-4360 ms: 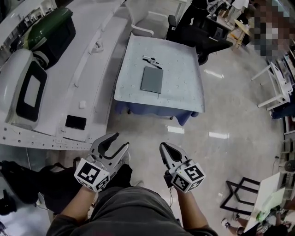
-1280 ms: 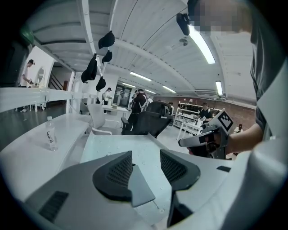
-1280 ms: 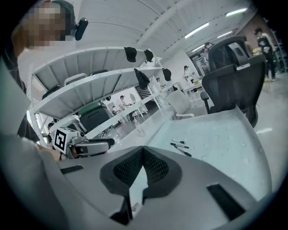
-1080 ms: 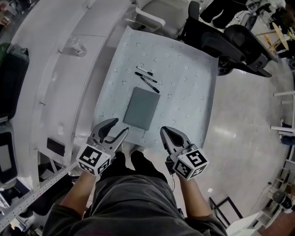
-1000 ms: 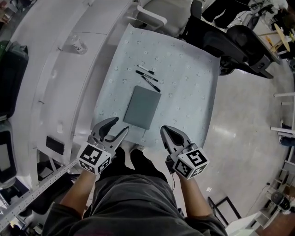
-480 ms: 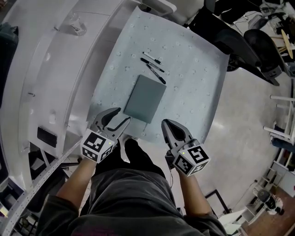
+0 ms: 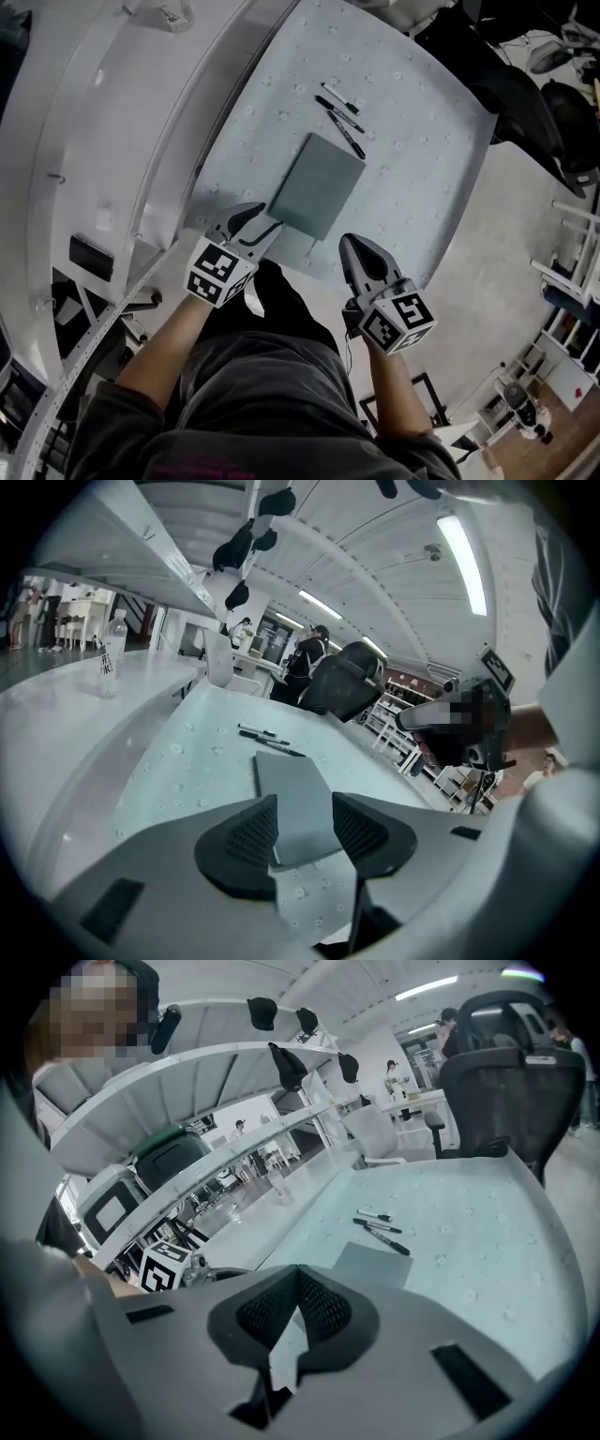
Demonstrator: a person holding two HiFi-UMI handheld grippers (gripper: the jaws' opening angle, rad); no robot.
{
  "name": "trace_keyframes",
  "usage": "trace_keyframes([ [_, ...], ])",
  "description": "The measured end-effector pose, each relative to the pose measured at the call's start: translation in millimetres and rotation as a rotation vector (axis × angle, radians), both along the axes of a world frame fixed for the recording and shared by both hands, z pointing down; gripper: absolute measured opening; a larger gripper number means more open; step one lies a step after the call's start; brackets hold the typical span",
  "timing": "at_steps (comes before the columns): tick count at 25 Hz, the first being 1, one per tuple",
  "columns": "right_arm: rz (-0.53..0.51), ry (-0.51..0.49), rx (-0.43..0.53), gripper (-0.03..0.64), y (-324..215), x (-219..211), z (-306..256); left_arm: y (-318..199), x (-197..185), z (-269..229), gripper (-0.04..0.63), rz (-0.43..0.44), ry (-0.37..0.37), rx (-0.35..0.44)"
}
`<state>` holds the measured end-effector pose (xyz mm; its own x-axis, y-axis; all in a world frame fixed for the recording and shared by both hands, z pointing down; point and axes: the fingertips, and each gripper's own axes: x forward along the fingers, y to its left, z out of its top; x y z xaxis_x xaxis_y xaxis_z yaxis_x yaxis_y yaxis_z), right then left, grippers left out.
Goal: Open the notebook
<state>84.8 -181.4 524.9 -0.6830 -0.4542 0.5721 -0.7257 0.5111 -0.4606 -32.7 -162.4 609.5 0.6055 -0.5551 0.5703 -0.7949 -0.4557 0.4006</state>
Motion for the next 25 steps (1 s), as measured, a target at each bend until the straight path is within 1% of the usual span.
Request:
trace_keyframes([
  [7, -0.015, 0.036, -0.047, 0.003, 4, -5, 20, 3, 2, 37, 0.178, -0.019, 0.032, -0.066],
  [16, -0.018, 0.056, -0.087, 0.003, 9, -4, 41, 10, 5, 72, 0.172, -0.027, 0.038, -0.132],
  [25, -0.021, 0.051, -0.108, 0.003, 15, 3, 53, 16, 10, 92, 0.166, -0.044, 0.038, -0.208],
])
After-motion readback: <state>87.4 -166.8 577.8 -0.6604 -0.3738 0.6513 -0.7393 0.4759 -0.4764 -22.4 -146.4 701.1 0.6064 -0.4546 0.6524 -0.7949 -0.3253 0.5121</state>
